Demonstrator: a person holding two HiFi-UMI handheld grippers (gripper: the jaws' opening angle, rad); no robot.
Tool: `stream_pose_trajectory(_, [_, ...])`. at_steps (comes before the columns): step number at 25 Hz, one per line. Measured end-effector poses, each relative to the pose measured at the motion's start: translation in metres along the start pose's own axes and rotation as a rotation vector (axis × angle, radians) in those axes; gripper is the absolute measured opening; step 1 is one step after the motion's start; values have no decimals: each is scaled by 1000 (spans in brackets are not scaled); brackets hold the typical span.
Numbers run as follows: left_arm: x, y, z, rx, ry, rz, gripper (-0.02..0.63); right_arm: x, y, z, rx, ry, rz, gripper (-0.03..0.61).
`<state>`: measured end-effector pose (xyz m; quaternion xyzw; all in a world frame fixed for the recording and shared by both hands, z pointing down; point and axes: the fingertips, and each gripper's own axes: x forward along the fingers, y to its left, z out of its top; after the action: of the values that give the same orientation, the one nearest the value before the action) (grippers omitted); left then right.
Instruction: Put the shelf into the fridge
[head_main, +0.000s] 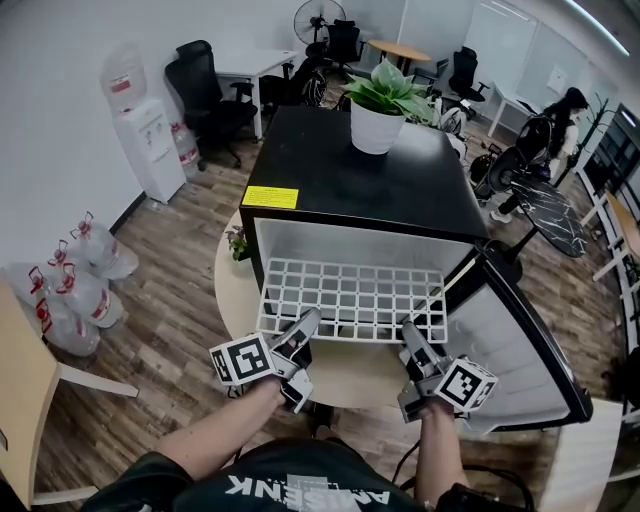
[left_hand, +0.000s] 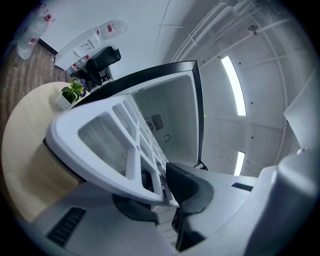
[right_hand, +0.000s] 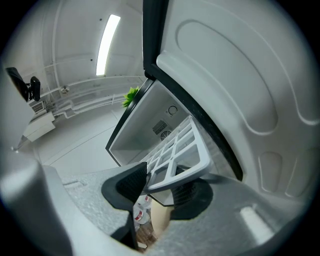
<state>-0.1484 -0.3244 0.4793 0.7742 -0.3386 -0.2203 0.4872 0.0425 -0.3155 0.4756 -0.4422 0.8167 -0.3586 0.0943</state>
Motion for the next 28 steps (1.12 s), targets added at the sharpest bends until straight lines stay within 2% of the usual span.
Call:
stream_pose_trajectory(3, [2, -1, 1, -10, -8, -2, 64, 5, -1, 5, -4, -3, 12, 135])
stream_pose_trajectory(6, [4, -1, 0, -19, -15, -2, 61, -1, -9, 9, -11, 14, -87, 135])
stream_pose_trajectory(8, [4, -1, 1, -18, -20, -2, 61, -2, -11, 10, -14, 18, -111, 135])
stream_pose_trajectory(28, [5, -5, 5, 2, -37, 3, 61, 0, -12, 16, 8, 0, -110, 127])
